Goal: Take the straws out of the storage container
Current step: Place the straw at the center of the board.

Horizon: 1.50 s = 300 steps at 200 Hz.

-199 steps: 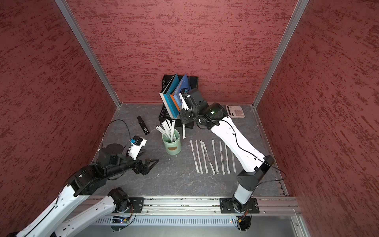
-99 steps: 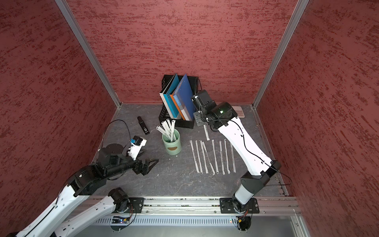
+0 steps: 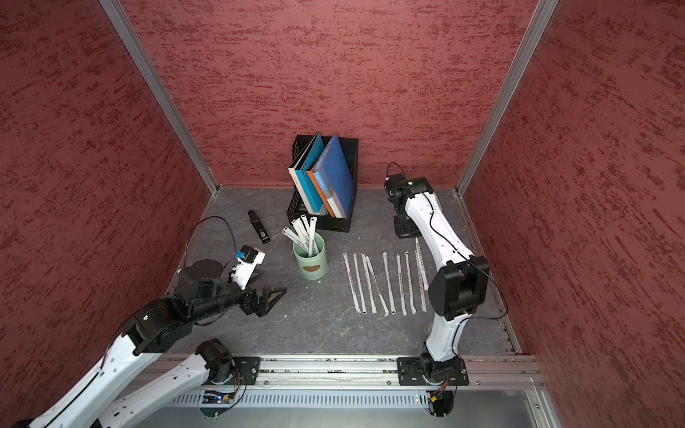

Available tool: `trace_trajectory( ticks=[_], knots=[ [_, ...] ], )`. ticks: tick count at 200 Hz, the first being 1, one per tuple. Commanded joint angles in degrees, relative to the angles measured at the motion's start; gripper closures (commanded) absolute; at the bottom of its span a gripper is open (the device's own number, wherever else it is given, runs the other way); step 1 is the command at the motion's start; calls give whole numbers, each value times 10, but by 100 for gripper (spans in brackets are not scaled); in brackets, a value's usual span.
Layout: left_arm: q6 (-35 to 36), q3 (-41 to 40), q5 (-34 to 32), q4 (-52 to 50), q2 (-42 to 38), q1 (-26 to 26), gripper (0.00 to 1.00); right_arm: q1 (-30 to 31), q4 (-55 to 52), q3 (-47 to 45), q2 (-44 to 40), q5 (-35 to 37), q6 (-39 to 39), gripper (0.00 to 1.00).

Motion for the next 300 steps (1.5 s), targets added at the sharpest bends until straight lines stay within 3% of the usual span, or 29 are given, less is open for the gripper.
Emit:
trace_trajectory(
  ticks=[1,31,141,300],
  knots=[
    [1,3,1,-4,-2,1,0,-26,13,-20,19,-3,-5,99],
    [2,2,-1,-4,-3,0,1,-44,26,-45,60,22,-10,99],
    [2,3,-1,-4,-5,1,1,-104,88,-65,166,-2,-42,98],
    [2,2,-1,-4,1,0,1,-131,101,-53,207,-18,-37,87]
  ],
)
